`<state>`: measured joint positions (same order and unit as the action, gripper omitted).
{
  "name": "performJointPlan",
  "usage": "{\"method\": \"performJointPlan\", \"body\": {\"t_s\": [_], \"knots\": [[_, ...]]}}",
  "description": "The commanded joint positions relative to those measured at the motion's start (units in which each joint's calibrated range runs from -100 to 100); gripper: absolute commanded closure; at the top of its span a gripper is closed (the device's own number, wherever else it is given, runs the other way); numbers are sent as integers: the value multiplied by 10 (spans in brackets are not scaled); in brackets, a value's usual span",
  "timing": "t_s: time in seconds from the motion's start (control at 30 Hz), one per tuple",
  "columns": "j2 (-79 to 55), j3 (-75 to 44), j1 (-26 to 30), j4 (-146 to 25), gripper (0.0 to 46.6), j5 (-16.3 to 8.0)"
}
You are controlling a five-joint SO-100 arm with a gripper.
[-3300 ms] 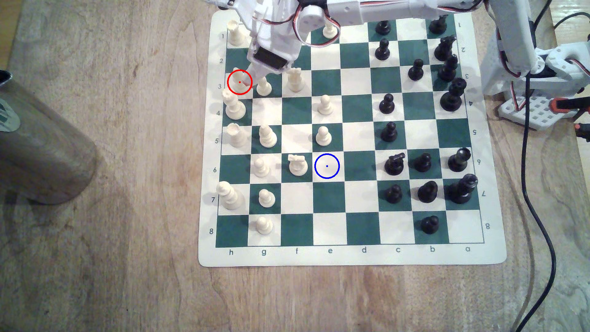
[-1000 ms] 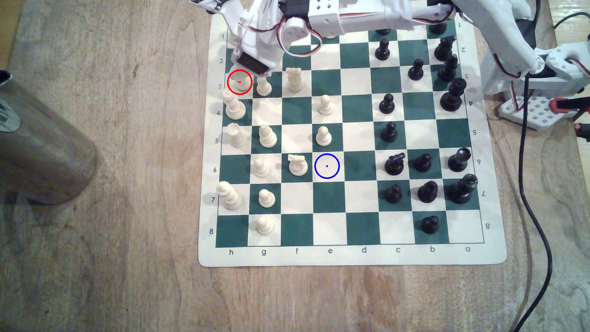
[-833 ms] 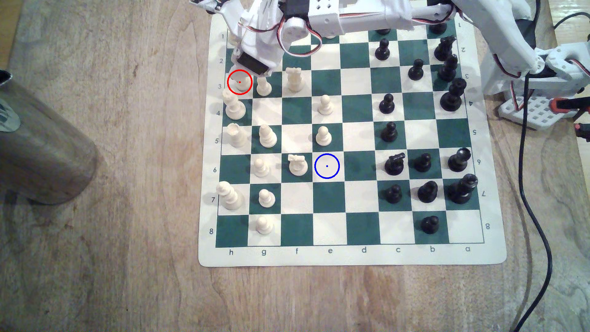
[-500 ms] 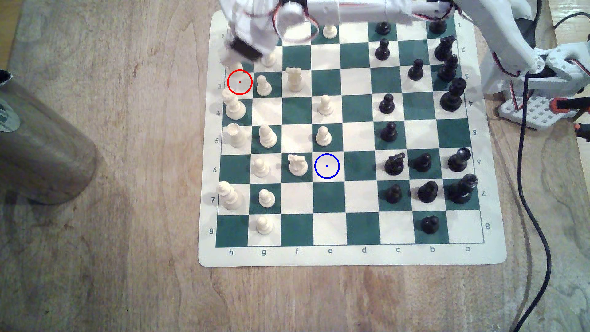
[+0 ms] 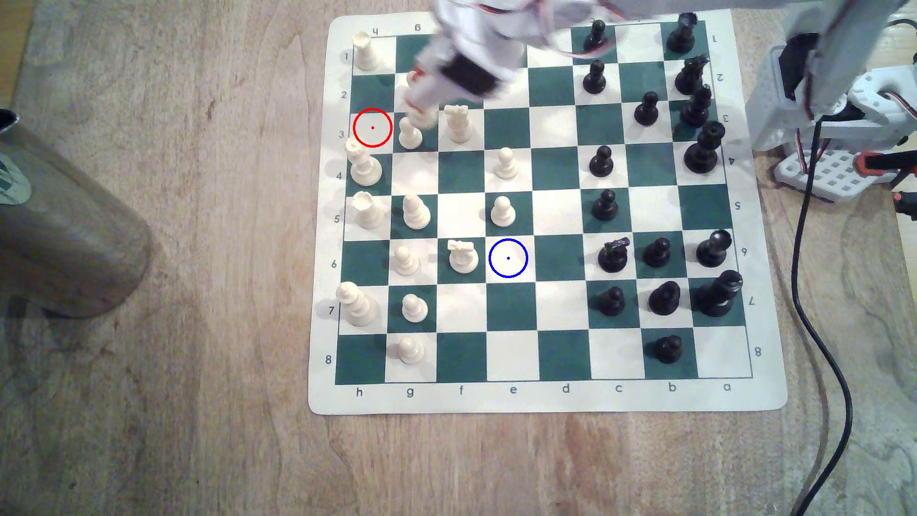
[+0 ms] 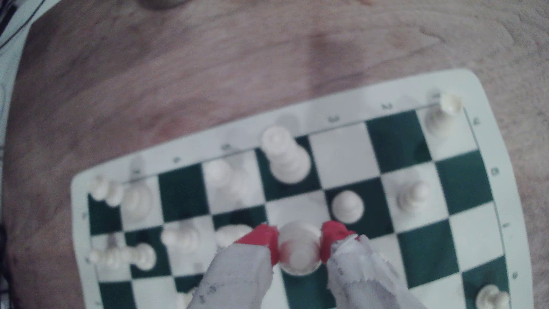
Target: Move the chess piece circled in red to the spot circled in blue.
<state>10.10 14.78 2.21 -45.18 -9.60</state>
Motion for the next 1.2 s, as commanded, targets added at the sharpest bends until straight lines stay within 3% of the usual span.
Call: {"method": "performJointPlan", "body": {"t_s": [0.0,0.2,0.6,1.17], "knots": [[143,56,33,-5,463,-8],[222,139,77,-17,463,-21],[248,279,155,2,463,-29],[105,255,173,78,463,-35]]}}
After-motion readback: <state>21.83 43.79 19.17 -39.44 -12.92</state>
